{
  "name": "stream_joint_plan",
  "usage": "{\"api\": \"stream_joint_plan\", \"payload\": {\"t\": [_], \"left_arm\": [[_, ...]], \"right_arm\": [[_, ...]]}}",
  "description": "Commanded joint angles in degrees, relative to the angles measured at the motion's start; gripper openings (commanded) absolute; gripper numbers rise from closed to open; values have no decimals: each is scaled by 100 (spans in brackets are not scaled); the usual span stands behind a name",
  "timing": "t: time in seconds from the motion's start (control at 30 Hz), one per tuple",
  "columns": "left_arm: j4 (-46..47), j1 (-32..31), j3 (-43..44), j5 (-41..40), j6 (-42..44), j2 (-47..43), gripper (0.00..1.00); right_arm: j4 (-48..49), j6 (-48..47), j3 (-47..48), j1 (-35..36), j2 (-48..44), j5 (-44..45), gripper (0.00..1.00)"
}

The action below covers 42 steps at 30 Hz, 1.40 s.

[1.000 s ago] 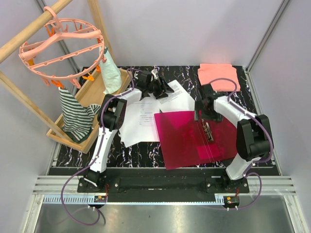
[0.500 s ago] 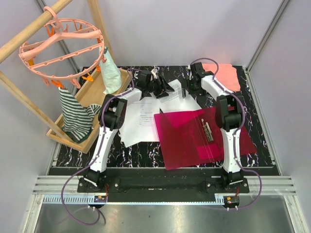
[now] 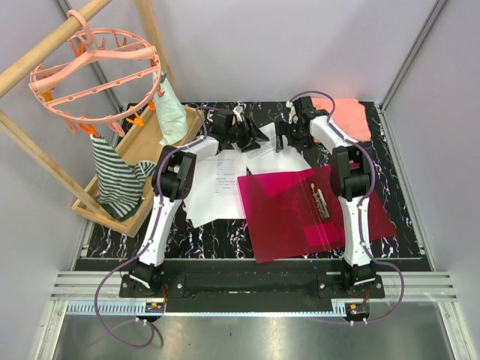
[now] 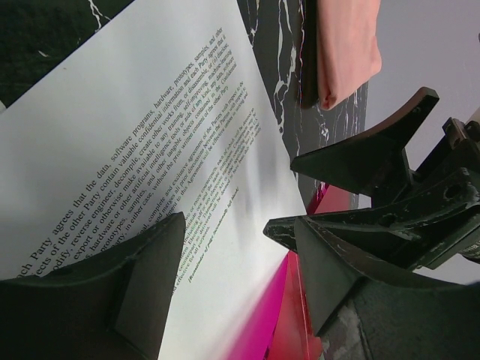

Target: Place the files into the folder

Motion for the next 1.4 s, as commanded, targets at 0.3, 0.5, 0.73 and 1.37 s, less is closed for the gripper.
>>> {"api": "stream_joint_plan", "payload": {"t": [0.3, 0.5, 0.73, 1.37], "left_arm": [[-87, 44, -76, -11, 105, 212, 68], [-87, 35, -24, -20, 96, 230, 67], [27, 62, -235, -99, 114, 98, 67], [265, 88, -305, -46, -176, 177, 67]], "right_arm": [[15, 157, 419, -77, 380, -1460, 100], [24, 86, 604, -130, 477, -2128, 100], [-151, -256, 1394, -183, 793, -469, 100], [-1549, -960, 2494, -34, 1778, -1723, 100]]}}
